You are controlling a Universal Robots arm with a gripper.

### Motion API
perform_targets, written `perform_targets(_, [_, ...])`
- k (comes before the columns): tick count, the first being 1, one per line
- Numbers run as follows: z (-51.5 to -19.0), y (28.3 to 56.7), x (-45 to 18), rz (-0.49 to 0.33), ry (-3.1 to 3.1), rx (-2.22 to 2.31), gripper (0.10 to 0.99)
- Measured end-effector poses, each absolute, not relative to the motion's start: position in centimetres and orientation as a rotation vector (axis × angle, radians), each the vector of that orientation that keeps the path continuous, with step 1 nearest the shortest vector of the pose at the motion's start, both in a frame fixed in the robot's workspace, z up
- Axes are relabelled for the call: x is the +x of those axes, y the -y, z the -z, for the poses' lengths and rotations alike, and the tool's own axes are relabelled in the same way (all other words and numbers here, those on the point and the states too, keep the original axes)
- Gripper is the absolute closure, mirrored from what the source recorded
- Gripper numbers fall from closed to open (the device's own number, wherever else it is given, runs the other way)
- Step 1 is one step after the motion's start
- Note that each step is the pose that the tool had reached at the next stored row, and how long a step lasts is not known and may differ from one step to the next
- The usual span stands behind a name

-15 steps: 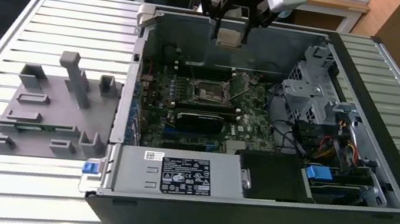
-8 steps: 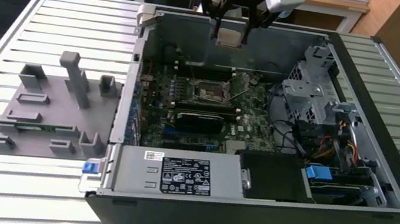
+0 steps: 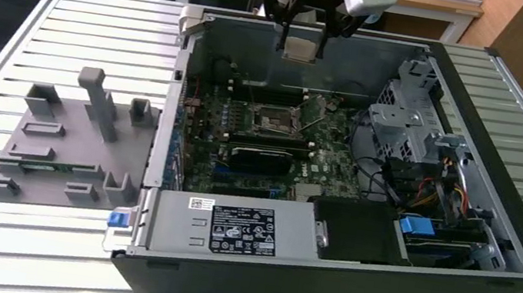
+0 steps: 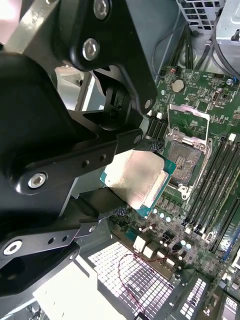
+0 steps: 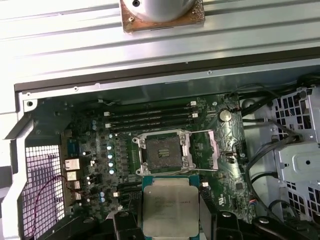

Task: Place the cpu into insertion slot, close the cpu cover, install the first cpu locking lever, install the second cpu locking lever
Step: 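Place the cpu into insertion slot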

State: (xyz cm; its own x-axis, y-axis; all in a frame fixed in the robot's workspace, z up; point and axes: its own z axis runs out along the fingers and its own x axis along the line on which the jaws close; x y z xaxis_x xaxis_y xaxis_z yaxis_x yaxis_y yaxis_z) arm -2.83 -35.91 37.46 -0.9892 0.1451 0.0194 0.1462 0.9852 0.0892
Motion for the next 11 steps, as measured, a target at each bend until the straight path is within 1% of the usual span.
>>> perform_targets(11, [-37.45, 35.91, -2.83, 0.142, 3.113, -0.308, 0.545])
